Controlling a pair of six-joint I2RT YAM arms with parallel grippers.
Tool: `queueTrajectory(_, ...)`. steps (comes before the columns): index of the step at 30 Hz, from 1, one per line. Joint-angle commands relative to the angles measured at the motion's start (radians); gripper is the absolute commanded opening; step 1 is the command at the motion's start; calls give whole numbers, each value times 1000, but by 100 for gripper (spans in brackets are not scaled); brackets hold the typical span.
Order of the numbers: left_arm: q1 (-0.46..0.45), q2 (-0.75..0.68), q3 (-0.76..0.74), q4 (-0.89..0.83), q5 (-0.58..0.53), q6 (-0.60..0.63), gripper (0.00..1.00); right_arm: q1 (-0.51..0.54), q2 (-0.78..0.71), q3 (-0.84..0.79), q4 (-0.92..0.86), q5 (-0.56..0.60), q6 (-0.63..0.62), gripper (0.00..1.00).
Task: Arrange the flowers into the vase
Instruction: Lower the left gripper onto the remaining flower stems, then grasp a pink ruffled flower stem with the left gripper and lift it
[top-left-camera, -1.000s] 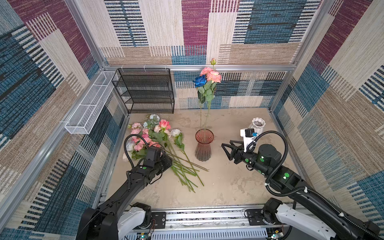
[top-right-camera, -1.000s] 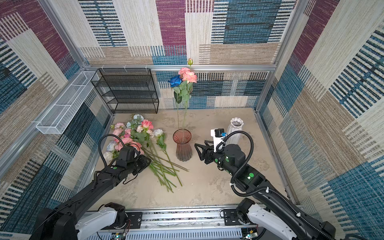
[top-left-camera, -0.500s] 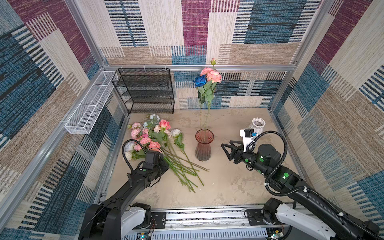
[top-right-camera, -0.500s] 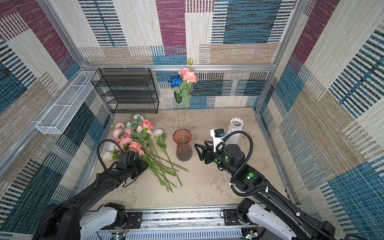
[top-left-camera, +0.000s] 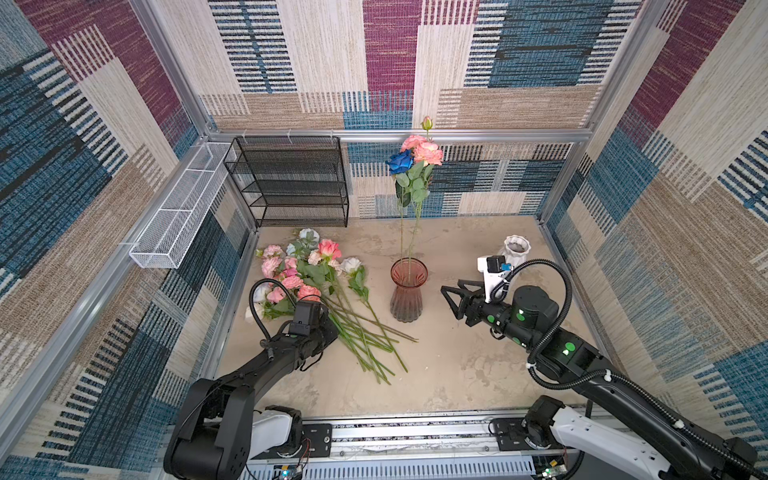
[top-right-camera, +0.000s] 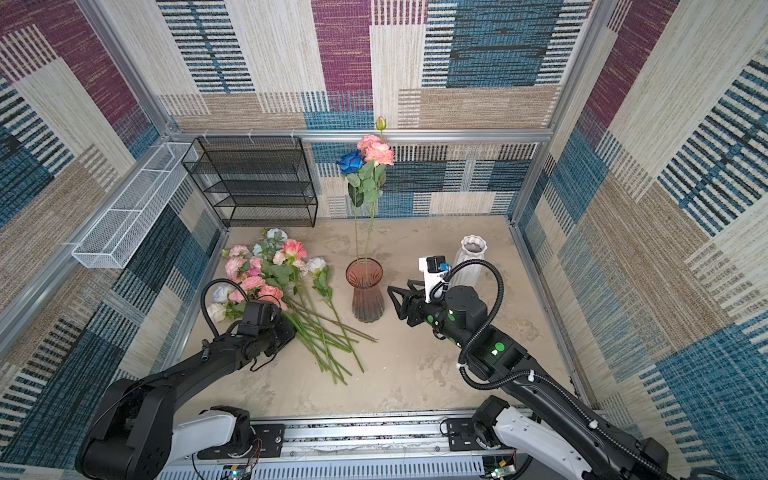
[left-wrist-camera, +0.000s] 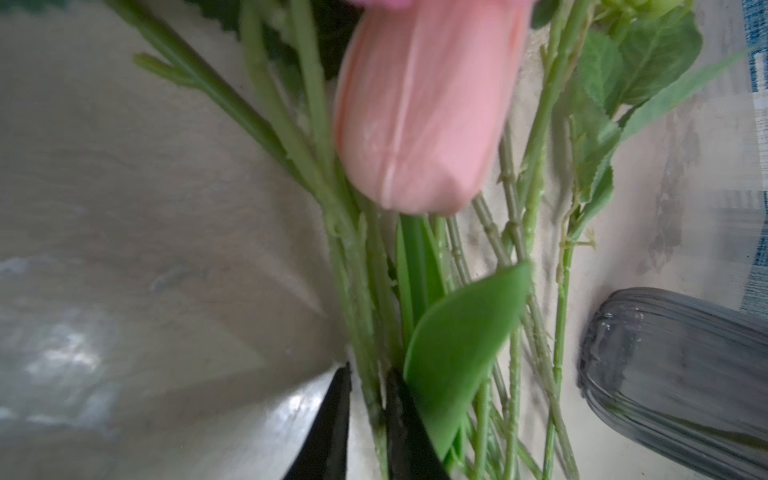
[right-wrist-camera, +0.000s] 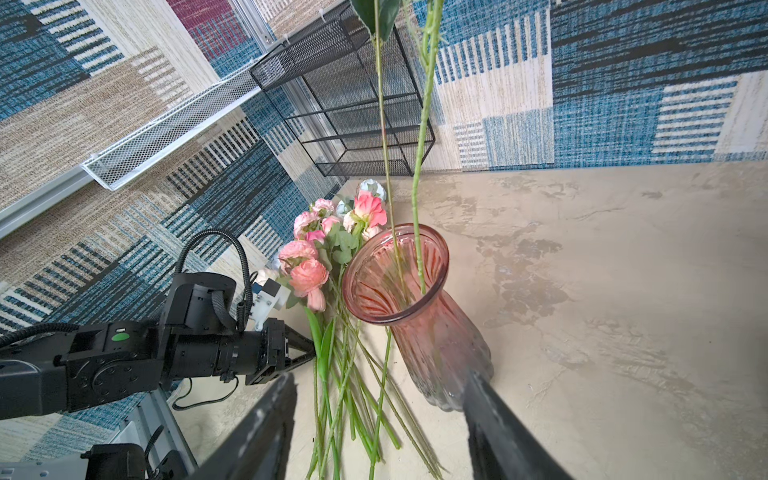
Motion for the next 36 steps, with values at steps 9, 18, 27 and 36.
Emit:
queueTrajectory(9, 2, -22, -2, 31, -45, 27, 21, 0, 2, 9, 21, -8, -3, 65)
queueTrajectory(18, 2, 3, -29, 88, -45, 12, 10, 0, 5, 9, 17, -13, 5, 65)
queueTrajectory(27, 1, -214, 1, -90, -25, -4, 0, 0, 5, 15, 16, -11, 2, 65)
queueTrajectory(36, 1, -557, 215, -477, -107, 102, 0, 0, 15, 14, 38, -20, -4, 66)
